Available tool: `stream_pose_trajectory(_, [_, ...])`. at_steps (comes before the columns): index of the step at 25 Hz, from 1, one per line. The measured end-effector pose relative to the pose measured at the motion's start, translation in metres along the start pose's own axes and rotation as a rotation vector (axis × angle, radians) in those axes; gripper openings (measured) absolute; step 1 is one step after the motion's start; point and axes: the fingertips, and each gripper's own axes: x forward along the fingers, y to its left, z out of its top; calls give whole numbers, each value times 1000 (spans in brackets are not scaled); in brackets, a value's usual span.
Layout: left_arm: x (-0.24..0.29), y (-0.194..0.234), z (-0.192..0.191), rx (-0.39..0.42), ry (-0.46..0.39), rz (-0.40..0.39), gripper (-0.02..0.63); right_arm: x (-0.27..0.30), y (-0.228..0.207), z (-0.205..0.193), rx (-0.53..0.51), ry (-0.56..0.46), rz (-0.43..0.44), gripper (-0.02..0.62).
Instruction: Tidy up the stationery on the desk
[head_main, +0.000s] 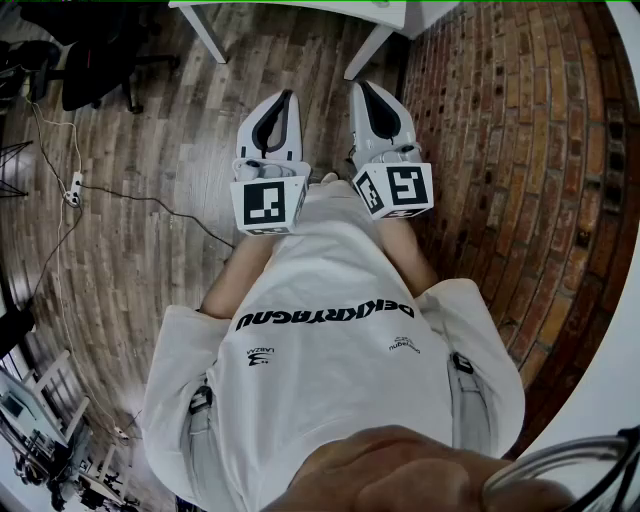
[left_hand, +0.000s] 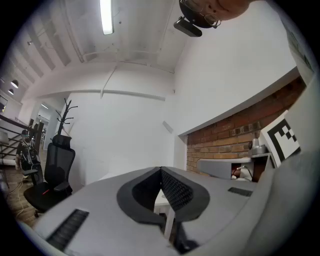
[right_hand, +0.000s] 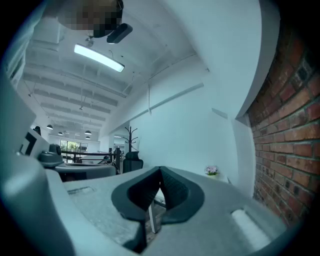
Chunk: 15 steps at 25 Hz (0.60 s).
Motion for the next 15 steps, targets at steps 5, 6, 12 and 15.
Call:
stream_pose_trajectory(5, [6, 7, 0, -1, 0, 1, -2, 6, -2, 1, 42, -21, 6, 0])
stream_pose_trajectory(6, [6, 8, 0, -3, 1, 2, -2, 7, -1, 0, 43, -18, 7, 0])
stream_pose_trajectory(12, [5, 8, -10, -22, 24, -27, -2, 5, -2, -8, 35, 13, -28, 0])
stream_pose_trajectory(15, [12, 11, -14, -23, 32, -33, -2, 11, -2, -11, 29, 22, -25, 0])
